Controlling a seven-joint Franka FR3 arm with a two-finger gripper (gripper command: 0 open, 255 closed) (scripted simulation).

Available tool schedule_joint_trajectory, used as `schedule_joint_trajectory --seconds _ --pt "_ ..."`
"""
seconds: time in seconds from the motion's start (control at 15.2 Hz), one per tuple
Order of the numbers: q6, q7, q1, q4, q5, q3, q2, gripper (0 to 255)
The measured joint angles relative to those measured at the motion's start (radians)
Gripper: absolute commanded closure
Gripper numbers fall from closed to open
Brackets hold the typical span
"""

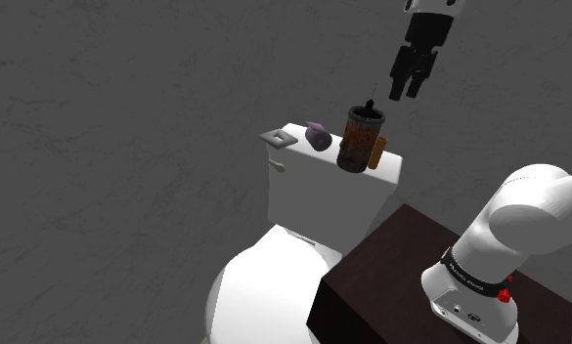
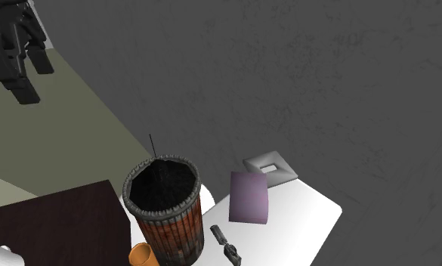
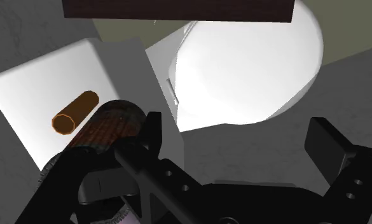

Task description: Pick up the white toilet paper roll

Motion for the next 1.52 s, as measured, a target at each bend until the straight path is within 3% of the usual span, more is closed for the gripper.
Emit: schedule_joint_trajectory --seconds 0.2,0.59,0.79,0.99,1.19,1.25,1.32,1.52 --pt "0.072 0.012 -0.001 -0.061 -0.022 0.03 -0.023 0" --pt "0.421 0.099 -0.022 -0.286 -0.14 0.175 -0.063 0" --pt "0.62 0.17 -0.062 -0.372 -0.226 0.257 -0.029 0" --pt "0.819 0.278 -0.139 -0.436 -0.341 0.363 0.029 0" --pt "1.004 0.426 -0.282 -0.469 -0.503 0.498 0.093 0" --pt "1.063 0.49 -0.355 -0.466 -0.573 0.56 0.122 0" --pt "1.122 0.563 -0.433 -0.474 -0.648 0.628 0.135 0" --pt "1.257 0.83 -0.743 -0.429 -0.898 0.909 0.161 0"
